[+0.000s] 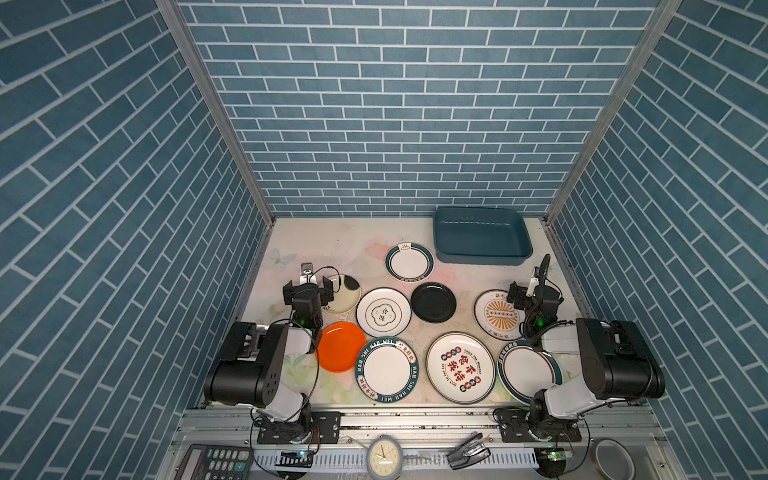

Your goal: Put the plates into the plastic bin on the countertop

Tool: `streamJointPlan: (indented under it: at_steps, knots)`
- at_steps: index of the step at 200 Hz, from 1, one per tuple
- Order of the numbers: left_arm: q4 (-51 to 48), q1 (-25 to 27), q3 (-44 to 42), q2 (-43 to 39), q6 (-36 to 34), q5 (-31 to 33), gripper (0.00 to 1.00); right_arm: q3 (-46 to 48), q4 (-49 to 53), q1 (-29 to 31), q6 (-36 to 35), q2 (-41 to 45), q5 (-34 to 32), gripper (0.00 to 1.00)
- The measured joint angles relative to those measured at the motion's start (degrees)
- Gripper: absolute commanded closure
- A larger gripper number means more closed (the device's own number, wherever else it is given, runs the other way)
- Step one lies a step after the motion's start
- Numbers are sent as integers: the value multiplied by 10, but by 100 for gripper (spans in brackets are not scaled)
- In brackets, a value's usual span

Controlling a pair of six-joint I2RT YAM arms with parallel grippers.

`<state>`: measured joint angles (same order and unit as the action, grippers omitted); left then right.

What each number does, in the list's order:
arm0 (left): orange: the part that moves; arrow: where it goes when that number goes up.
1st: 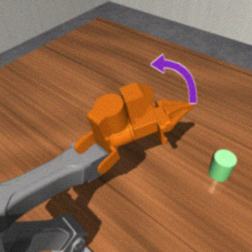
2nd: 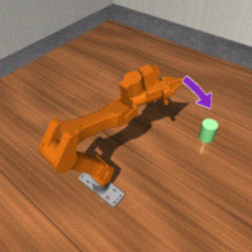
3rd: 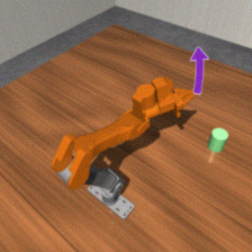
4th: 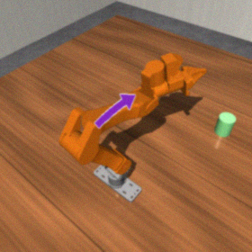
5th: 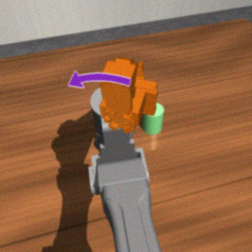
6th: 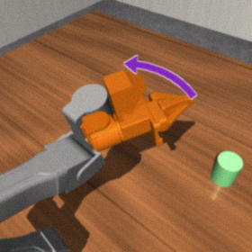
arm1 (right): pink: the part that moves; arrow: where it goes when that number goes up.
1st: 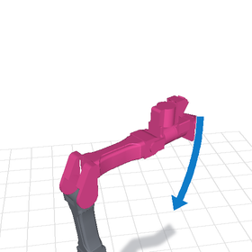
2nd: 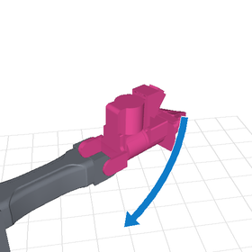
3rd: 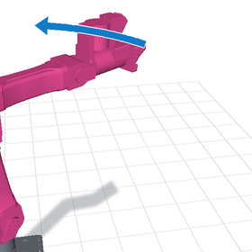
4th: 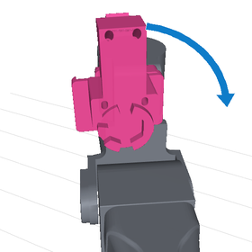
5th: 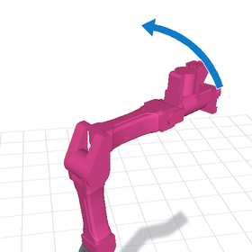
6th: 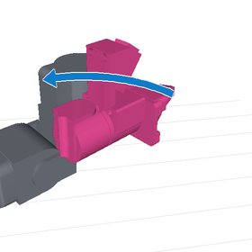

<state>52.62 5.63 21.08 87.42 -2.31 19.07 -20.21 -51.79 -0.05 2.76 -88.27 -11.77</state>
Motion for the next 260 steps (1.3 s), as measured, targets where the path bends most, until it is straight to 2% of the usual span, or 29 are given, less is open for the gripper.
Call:
streamJointPlan:
  at_steps: [183,260]
  knots:
    - [0,0,0,0,0,-1,0,0,1,-3,4,0,0,1]
    - [-1,-21,0,0,4,-34,1,0,4,-4,4,0,0,1]
